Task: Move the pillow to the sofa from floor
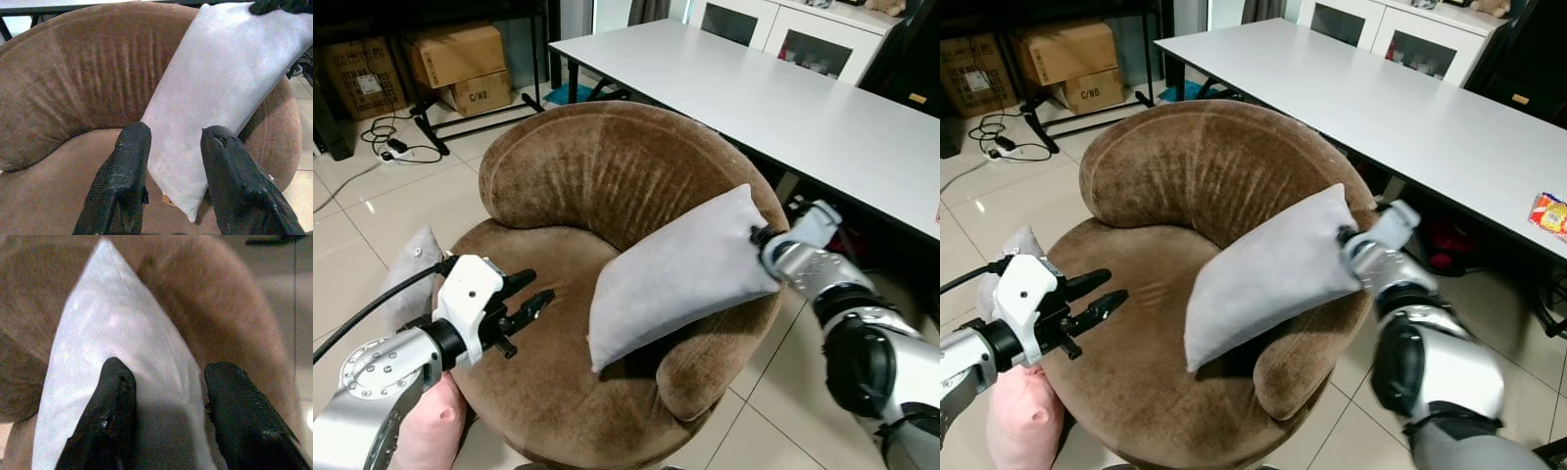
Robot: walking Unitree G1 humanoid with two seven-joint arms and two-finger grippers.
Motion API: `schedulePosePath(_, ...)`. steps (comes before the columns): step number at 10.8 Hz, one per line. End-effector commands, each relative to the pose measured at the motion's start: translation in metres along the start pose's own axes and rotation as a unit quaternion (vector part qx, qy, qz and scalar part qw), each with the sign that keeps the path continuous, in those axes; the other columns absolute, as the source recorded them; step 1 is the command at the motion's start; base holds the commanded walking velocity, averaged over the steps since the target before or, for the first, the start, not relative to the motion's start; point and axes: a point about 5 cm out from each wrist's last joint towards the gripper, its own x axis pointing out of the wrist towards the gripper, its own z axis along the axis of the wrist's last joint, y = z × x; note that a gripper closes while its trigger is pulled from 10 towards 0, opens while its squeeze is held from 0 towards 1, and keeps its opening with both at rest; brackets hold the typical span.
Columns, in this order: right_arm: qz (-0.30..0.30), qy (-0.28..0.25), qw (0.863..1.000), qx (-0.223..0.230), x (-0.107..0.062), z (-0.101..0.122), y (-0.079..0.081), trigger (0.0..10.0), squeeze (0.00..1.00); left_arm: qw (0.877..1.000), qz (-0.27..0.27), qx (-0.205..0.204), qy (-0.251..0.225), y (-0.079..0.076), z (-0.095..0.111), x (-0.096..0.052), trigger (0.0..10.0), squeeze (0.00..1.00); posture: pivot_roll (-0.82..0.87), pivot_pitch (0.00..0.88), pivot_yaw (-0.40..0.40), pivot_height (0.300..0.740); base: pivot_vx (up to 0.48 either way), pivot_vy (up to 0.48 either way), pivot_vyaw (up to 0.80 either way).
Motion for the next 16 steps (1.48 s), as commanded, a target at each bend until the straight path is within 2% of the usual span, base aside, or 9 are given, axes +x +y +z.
schedulePosePath(1, -0.011, -0.036, 0.999, -0.007, -0.002, 0.018, -0.010, 10.0, 1.00, 1.000, -0.015, 0.000, 0.003, -0.003, 0.000, 0.003, 10.0, 0.00, 0.05, 0.000, -0.092, 0.740, 0.000, 0.000, 0.00)
schedulePosePath(3, 0.014, -0.079, 0.996, 0.030, -0.008, 0.045, -0.013, 10.0, 1.00, 1.000, -0.009, 0.001, 0.000, -0.002, 0.000, 0.004, 10.0, 0.00, 0.04, 0.000, -0.090, 0.740, 0.000, 0.000, 0.00)
schedulePosePath(5, 0.039, -0.098, 0.994, -0.008, -0.016, 0.059, -0.018, 10.0, 1.00, 1.000, 0.030, -0.007, -0.003, -0.001, -0.005, 0.005, 10.0, 0.00, 0.04, 0.000, -0.102, 0.740, 0.000, 0.000, 0.00)
schedulePosePath(8, 0.111, -0.113, 0.984, -0.080, -0.035, 0.030, -0.002, 10.0, 1.00, 0.986, 0.161, -0.017, -0.023, 0.012, -0.005, 0.008, 10.0, 0.00, 0.01, 0.000, -0.087, 0.740, 0.000, 0.000, 0.00)
schedulePosePath(10, 0.184, -0.172, 0.951, -0.179, -0.064, -0.005, 0.019, 10.0, 1.00, 0.968, 0.243, -0.017, -0.051, 0.011, 0.001, 0.012, 10.0, 0.00, 0.01, 0.000, -0.080, 0.740, 0.000, 0.000, 0.00)
schedulePosePath(11, 0.207, -0.176, 0.947, -0.172, -0.075, -0.016, 0.025, 10.0, 1.00, 0.965, 0.256, -0.013, -0.059, 0.007, 0.003, 0.011, 10.0, 0.00, 0.02, 0.000, -0.081, 0.740, 0.000, 0.000, 0.00)
schedulePosePath(13, 0.247, -0.185, 0.917, -0.251, -0.091, -0.038, 0.042, 10.0, 1.00, 0.952, 0.296, -0.018, -0.068, 0.007, 0.005, 0.006, 10.0, 0.00, 0.04, 0.000, -0.092, 0.740, 0.000, 0.000, 0.00)
schedulePosePath(15, 0.245, -0.169, 0.919, -0.258, -0.091, -0.046, 0.042, 10.0, 0.94, 0.950, 0.306, -0.010, -0.065, 0.005, 0.005, 0.007, 10.0, 0.00, 0.05, 0.000, -0.098, 0.740, 0.000, 0.000, 0.00)
schedulePosePath(16, 0.242, -0.163, 0.919, -0.265, -0.091, -0.047, 0.041, 10.0, 0.00, 0.950, 0.305, -0.015, -0.065, 0.003, 0.005, 0.008, 10.0, 0.00, 0.05, 0.000, -0.099, 0.740, 0.000, 0.000, 0.00)
